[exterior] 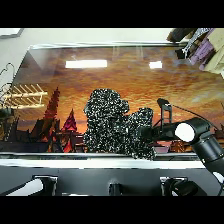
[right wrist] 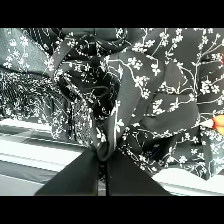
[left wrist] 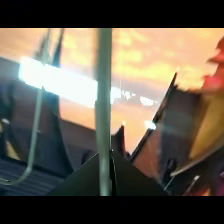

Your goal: Fold the clothes and pants, and hang the long-sleeved shirts on hangers.

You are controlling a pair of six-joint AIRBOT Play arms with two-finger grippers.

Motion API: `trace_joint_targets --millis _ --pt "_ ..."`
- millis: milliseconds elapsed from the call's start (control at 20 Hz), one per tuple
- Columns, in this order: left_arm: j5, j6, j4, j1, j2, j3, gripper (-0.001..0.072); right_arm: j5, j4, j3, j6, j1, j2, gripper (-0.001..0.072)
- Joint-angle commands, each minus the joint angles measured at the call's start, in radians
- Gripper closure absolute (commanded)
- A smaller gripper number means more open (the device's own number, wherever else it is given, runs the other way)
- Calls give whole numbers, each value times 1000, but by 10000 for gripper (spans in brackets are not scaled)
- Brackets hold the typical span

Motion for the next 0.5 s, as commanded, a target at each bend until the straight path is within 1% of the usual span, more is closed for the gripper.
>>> trace_joint_targets --millis 0,200,350,450 --pt "19 -47 -1 -39 101 52 690 21 -1 0 -2 -1 0 684" --pt "17 -47 -3 -145 196 109 690 27 -24 0 -2 -1 0 684" --pt "-22 -46 -9 -291 276 107 691 31 -27 2 -2 -1 0 684" --pt "-48 -31 -9 -402 325 100 692 47 -28 2 -2 -1 0 684"
